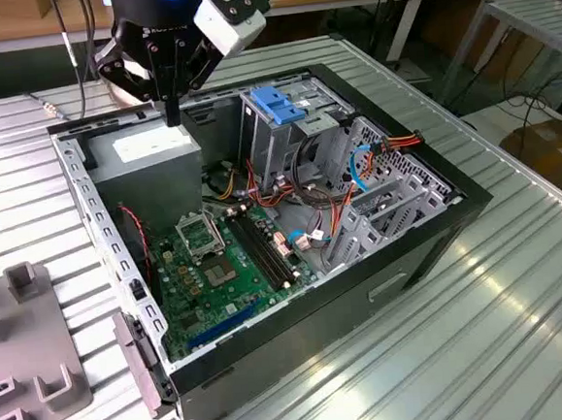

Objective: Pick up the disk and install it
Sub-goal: 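Reach for the disk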

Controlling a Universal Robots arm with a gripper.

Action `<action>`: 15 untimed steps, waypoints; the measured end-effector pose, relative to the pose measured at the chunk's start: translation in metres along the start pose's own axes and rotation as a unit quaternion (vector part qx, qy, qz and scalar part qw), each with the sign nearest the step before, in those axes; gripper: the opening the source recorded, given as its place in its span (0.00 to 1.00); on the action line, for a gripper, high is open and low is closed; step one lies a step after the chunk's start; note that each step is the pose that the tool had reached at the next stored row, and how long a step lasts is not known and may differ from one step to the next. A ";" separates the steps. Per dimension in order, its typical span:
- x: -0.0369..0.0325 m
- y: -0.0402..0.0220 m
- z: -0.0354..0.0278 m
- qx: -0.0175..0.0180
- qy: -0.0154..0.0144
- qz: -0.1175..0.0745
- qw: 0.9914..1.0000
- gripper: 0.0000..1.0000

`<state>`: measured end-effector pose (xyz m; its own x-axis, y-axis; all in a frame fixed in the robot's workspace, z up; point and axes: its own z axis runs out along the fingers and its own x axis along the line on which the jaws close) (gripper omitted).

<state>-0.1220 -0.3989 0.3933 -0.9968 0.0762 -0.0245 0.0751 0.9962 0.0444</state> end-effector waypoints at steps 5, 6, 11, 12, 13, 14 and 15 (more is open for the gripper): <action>0.0075 -0.0006 -0.0002 0.000 0.000 0.000 1.000 0.10; 0.0097 -0.0007 -0.0002 0.000 0.000 0.000 1.000 0.10; 0.0156 -0.0012 -0.0003 0.000 0.000 0.000 1.000 0.10; 0.0168 -0.0013 -0.0002 0.000 0.000 0.000 1.000 0.10; 0.0173 -0.0013 -0.0002 0.000 0.000 0.000 1.000 0.10; 0.0180 -0.0014 -0.0002 0.000 0.000 0.000 1.000 0.10; 0.0187 -0.0014 -0.0002 0.000 0.000 0.000 1.000 0.10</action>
<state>-0.1408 -0.3989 0.3930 -0.9968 0.0762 -0.0245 0.0751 0.9962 0.0443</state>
